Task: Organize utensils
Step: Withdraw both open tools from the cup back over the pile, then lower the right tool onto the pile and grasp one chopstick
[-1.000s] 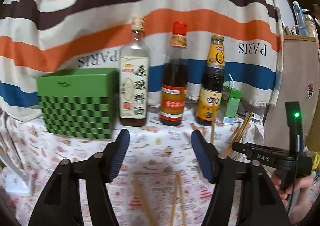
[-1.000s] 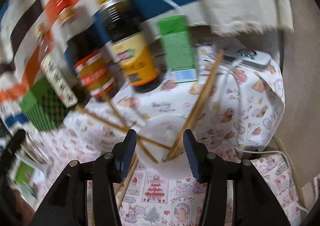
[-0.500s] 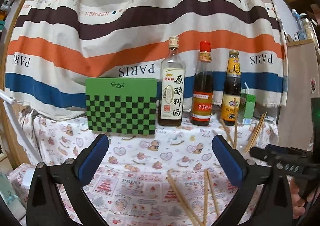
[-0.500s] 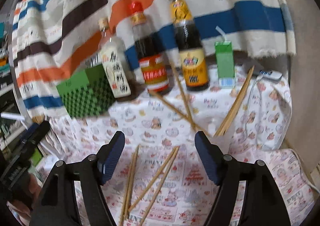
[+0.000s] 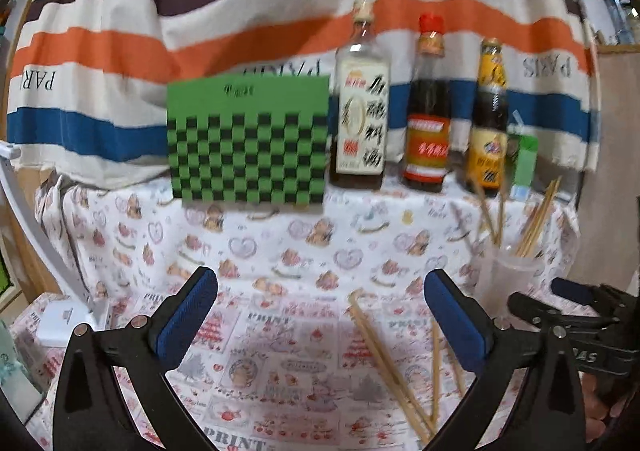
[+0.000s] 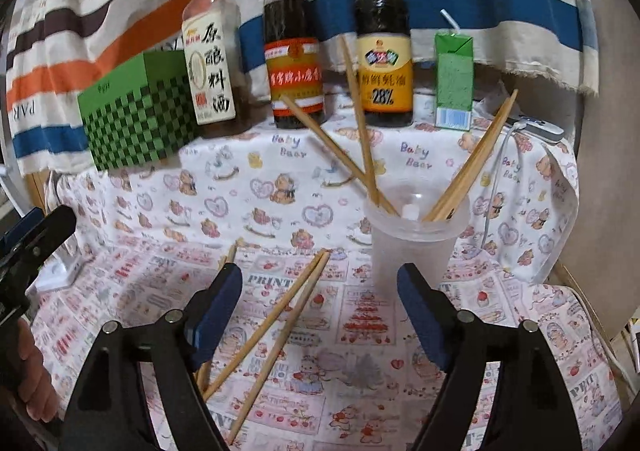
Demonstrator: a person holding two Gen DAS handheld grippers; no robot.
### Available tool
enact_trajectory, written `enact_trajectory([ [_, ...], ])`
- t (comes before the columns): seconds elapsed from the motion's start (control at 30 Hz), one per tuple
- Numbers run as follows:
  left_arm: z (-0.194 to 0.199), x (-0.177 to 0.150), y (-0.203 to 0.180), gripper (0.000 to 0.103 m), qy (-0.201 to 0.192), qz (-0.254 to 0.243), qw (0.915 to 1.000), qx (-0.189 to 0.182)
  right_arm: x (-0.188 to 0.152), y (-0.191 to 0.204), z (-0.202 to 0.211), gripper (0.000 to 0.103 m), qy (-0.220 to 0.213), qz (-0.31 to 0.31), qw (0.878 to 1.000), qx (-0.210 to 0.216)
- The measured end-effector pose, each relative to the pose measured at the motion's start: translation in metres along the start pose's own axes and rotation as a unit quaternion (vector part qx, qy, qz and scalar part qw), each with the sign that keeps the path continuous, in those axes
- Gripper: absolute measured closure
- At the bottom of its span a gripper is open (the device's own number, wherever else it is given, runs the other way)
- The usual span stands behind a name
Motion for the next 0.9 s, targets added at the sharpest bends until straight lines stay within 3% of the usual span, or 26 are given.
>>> enact_trajectory([
  [0.23, -0.017, -0.012, 0.003, 0.0, 0.037, 0.0, 0.9992, 0.011, -0.004, 0.003, -0.004, 0.014, 0.007, 0.001, 1.0, 0.006],
  [0.57, -0.049, -0.046, 0.013, 0.0, 0.171, 0.021, 0.9848, 0.026, -0.014, -0.004, -0.016, 0.014, 0.044, -0.02, 0.999, 0.007],
  [0.7, -0.056, -0.059, 0.009, 0.0, 0.195, 0.001, 0.9802, 0.032, -0.025, -0.005, -0.027, 0.014, 0.085, -0.014, 0.996, -0.008],
  [0.9, -0.063, -0.072, 0.0, 0.0, 0.233, -0.011, 0.9722, 0.021, -0.052, 0.002, -0.049, 0.014, 0.172, -0.003, 0.985, 0.004],
])
Point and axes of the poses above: each gripper's, at about its wrist camera, not at the fingertips, and z roughly against the way its jaws point, y to its left, x to its top, the point moved 8 cm from there along -z, roughly the way its jaws point, and after that the axes turned 9 degrees about x, right-handed, at the moved point
